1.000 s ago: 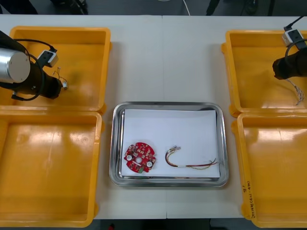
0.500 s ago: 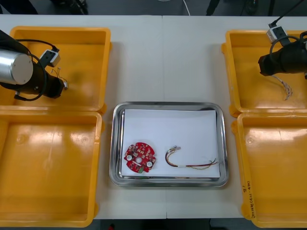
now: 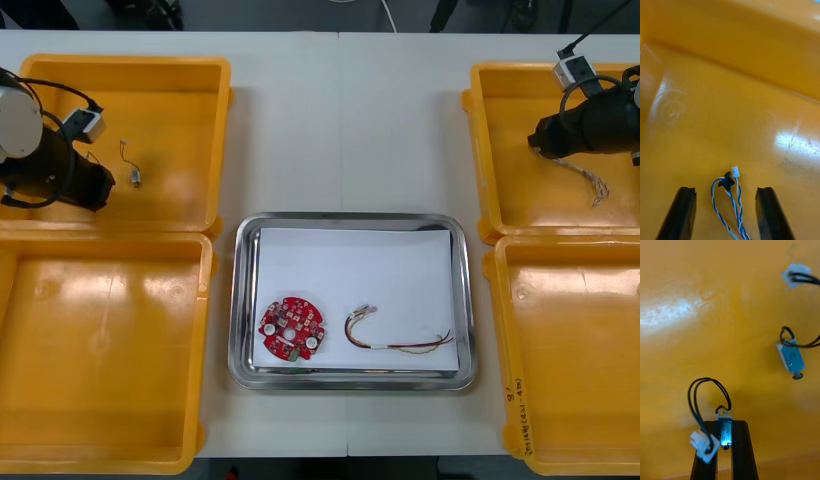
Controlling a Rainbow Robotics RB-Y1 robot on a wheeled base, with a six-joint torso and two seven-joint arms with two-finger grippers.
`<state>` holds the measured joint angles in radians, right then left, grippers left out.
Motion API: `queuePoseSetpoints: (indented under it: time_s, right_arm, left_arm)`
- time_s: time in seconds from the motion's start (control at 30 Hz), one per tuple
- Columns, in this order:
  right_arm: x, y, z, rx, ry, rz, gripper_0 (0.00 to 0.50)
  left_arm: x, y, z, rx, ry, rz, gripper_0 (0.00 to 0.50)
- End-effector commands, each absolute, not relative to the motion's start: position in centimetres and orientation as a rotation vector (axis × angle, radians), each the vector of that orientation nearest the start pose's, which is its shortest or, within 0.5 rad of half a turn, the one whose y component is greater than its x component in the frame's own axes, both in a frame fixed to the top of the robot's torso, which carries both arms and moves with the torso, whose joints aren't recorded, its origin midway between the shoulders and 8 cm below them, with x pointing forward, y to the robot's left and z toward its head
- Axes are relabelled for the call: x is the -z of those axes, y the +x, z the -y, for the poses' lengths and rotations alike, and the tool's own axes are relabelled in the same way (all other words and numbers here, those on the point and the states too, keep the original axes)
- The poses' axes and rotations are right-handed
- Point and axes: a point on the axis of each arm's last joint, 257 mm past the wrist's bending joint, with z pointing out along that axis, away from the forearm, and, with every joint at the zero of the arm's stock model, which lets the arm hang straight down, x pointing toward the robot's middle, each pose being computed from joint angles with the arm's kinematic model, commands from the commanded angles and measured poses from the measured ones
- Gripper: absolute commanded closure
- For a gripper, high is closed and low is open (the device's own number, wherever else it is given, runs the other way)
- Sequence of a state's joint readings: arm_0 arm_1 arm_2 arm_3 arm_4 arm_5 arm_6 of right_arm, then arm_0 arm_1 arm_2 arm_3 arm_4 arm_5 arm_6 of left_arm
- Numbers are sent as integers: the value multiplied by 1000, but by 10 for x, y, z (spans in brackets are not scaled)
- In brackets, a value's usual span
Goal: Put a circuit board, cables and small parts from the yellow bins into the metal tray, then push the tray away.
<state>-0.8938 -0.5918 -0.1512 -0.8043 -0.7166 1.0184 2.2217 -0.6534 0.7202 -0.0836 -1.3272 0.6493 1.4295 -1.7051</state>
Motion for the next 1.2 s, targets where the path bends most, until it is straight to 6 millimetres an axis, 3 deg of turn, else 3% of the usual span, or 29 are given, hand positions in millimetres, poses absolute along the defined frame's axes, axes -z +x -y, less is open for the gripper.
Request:
queuePoseSetpoints:
  time_s: [0.03, 0.27, 0.47, 0.8, 1.0, 1.2]
  right_arm:
    - [130, 680, 344, -7, -447, -2184, 0]
    - [125, 675, 336, -54, -460, -2211, 0]
    - [107, 660, 332, -117, -498, -2267, 0]
    - [91, 642, 345, -64, -569, -2350, 0]
    - [88, 641, 353, 45, -645, -2374, 0]
    - [87, 641, 362, 123, -737, -2364, 0]
  left_arm:
    - [159, 564, -368, -112, 268, -2541, 500]
    - [135, 547, -365, -95, 209, -2565, 500]
    - [117, 531, -341, -68, 150, -2570, 500]
    - [104, 508, -268, 38, 105, -2568, 500]
    - [90, 509, -208, 96, 110, -2521, 500]
    - [93, 506, -153, 132, 112, -2511, 500]
